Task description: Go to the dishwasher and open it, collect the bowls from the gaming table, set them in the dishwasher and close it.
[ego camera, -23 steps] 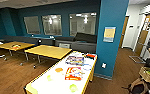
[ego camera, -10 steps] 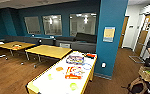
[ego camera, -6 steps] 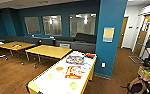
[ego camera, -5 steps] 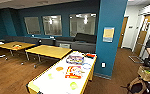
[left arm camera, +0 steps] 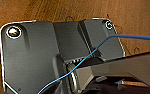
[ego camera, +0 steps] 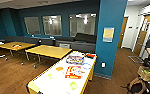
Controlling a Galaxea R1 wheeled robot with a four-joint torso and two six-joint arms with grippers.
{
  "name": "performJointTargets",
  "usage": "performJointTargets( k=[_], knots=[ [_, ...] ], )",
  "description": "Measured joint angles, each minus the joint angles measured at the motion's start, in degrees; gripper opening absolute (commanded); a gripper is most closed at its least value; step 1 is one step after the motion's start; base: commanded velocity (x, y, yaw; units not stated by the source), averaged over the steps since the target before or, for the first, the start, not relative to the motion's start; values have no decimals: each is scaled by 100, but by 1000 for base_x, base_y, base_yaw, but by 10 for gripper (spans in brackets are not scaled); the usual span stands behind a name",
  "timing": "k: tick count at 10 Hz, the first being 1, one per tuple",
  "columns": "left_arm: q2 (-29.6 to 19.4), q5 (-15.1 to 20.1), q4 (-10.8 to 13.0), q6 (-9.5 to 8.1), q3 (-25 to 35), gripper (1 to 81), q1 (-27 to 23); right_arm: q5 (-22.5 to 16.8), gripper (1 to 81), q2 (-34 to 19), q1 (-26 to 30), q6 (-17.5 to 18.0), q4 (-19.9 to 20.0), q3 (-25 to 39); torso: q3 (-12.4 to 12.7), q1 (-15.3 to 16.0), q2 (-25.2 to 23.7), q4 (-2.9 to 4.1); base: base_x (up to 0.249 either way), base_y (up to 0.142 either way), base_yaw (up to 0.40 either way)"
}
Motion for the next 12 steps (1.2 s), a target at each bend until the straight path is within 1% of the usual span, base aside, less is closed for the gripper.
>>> performJointTargets(
  k=[12],
  knots=[
    [24, -20, 0, 0, 11, 811, 12, -1, 811, 22, 5, 0, -37, 22, 0, -2, 2, 0, 0, 77, 0]
  ],
)
